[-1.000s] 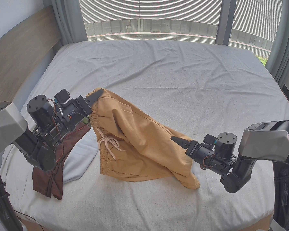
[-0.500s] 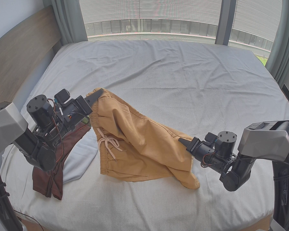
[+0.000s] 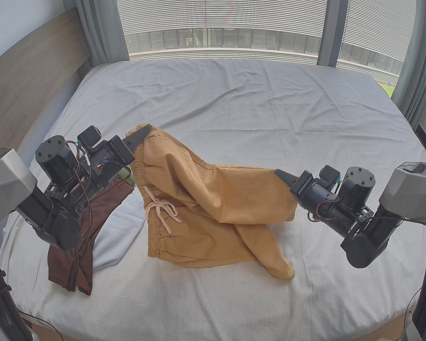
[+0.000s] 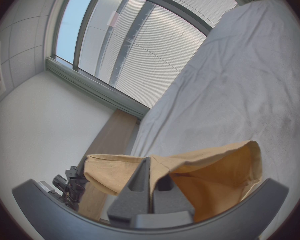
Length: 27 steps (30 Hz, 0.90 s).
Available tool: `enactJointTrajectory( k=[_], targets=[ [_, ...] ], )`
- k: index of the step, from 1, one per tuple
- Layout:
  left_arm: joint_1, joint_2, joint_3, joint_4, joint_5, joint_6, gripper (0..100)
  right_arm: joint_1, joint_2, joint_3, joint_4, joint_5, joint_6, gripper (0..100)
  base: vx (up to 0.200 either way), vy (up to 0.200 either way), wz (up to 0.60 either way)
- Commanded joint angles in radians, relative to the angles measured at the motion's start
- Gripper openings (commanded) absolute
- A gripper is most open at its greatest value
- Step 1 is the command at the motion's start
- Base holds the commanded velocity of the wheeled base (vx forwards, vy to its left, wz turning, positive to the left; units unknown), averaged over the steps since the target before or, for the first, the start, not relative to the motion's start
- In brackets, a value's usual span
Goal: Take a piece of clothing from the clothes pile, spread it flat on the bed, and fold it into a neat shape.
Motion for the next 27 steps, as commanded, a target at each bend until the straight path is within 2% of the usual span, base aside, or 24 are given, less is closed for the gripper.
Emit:
enactJointTrajectory(
  k=[1, 10, 15, 27],
  targets=[
    [0.000, -0.048, -0.019, -0.001, 0.001, -0.007, 0, -0.019, -0.143, 0.016, 0.002, 0.022, -0.007, 0, 0.000, 0.000, 0.00],
    [0.014, -0.085, -0.025, -0.001, -0.015, -0.040, 0, -0.076, -0.209, 0.013, 0.045, 0.113, -0.054, 0, 0.000, 0.000, 0.00],
    [0.020, -0.081, -0.016, -0.001, -0.044, -0.034, 0, -0.082, -0.214, 0.013, 0.045, 0.114, -0.082, 0, 0.000, 0.000, 0.00],
    [0.023, -0.102, 0.000, -0.001, -0.048, -0.035, 0, -0.082, -0.265, 0.019, 0.047, 0.114, -0.082, 0, 0.000, 0.000, 0.00]
  ],
)
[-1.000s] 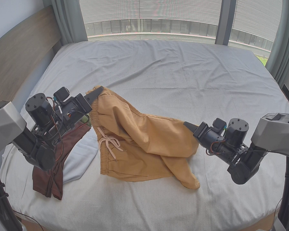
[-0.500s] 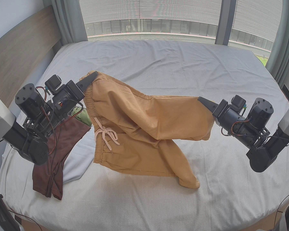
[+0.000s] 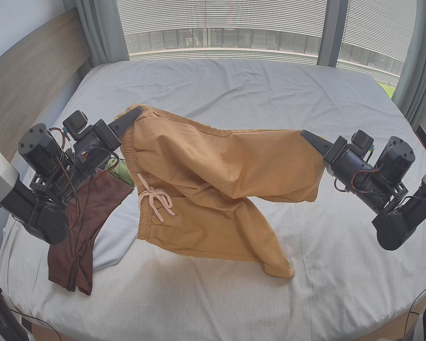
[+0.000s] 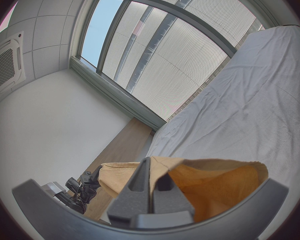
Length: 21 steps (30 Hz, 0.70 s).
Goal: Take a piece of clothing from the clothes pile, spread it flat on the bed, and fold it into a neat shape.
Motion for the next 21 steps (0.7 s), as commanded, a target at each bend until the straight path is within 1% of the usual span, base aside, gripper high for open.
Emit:
enactJointTrajectory(
  k=[1, 4, 10, 16, 21],
  targets=[
    [0.014, -0.013, 0.003, 0.000, -0.002, 0.001, 0, 0.004, -0.021, 0.003, -0.001, 0.001, 0.000, 0, 0.000, 0.000, 0.00],
    [0.026, -0.027, 0.012, 0.000, -0.008, -0.001, 0, 0.004, -0.036, 0.003, -0.001, 0.001, -0.001, 0, 0.000, 0.000, 0.00],
    [0.057, -0.056, 0.032, 0.001, -0.074, -0.004, 0, 0.009, -0.099, 0.003, 0.042, 0.001, -0.001, 0, 0.000, 0.000, 0.00],
    [0.077, -0.059, 0.048, 0.001, -0.085, -0.002, 0, 0.002, -0.140, 0.003, 0.050, 0.001, -0.001, 0, 0.000, 0.000, 0.00],
    [0.109, -0.056, 0.058, 0.001, -0.121, -0.004, 0, -0.010, -0.168, 0.001, 0.068, 0.001, -0.001, 0, 0.000, 0.000, 0.00]
  ],
)
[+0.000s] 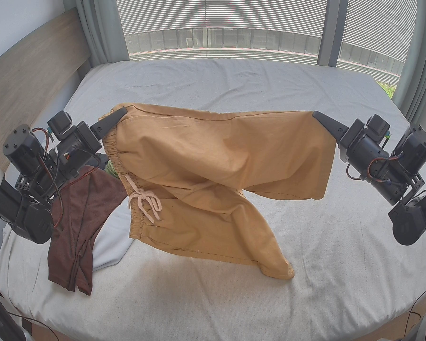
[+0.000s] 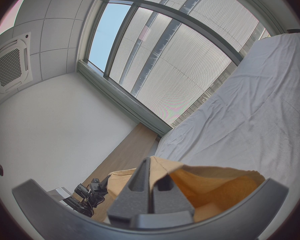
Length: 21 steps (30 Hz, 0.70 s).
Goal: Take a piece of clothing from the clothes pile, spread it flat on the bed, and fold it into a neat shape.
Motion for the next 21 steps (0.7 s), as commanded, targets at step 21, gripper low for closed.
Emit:
enactJointTrajectory(
  k=[21],
  targets=[
    [0.086, 0.000, 0.027, 0.000, -0.058, 0.002, 0, -0.068, -0.076, 0.000, 0.019, 0.019, -0.001, 0, 0.000, 0.000, 0.00]
  ],
)
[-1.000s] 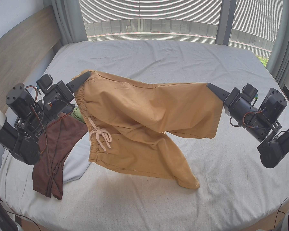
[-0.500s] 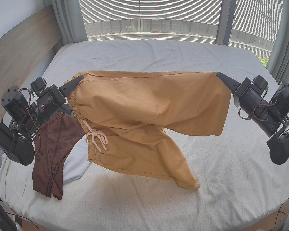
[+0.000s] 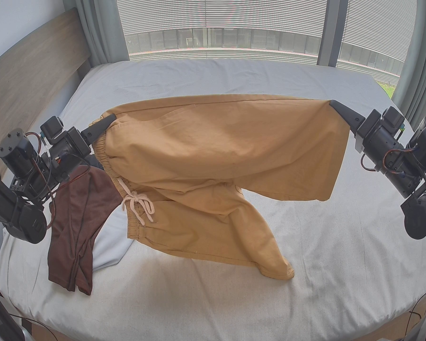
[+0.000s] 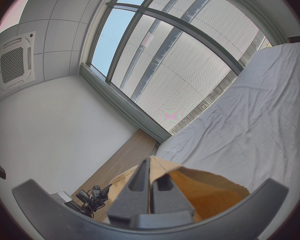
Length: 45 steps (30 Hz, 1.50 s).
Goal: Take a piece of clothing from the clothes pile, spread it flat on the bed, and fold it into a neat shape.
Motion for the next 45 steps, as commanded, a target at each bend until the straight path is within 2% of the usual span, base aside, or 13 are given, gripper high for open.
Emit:
enactJointTrajectory(
  k=[1, 10, 30, 40, 45],
  targets=[
    [0.005, -0.002, 0.002, -0.001, -0.006, -0.001, 0, -0.001, -0.015, 0.000, 0.001, 0.000, 0.000, 0, 0.000, 0.000, 0.00],
    [0.003, -0.005, 0.009, -0.001, -0.012, 0.000, 0, 0.002, -0.056, 0.001, 0.033, 0.017, 0.001, 0, 0.000, 0.000, 0.00],
    [0.016, 0.009, 0.016, -0.001, 0.004, 0.002, 0, -0.021, -0.004, 0.018, 0.033, 0.022, -0.013, 0, 0.000, 0.000, 0.00],
    [0.013, 0.027, 0.028, -0.001, 0.017, 0.003, 0, -0.029, 0.108, -0.031, 0.033, 0.037, -0.031, 0, 0.000, 0.000, 0.00],
    [-0.001, 0.073, -0.030, 0.002, 0.056, 0.002, 0, -0.052, 0.172, -0.088, 0.034, 0.037, -0.034, 0, 0.000, 0.000, 0.00]
  ],
)
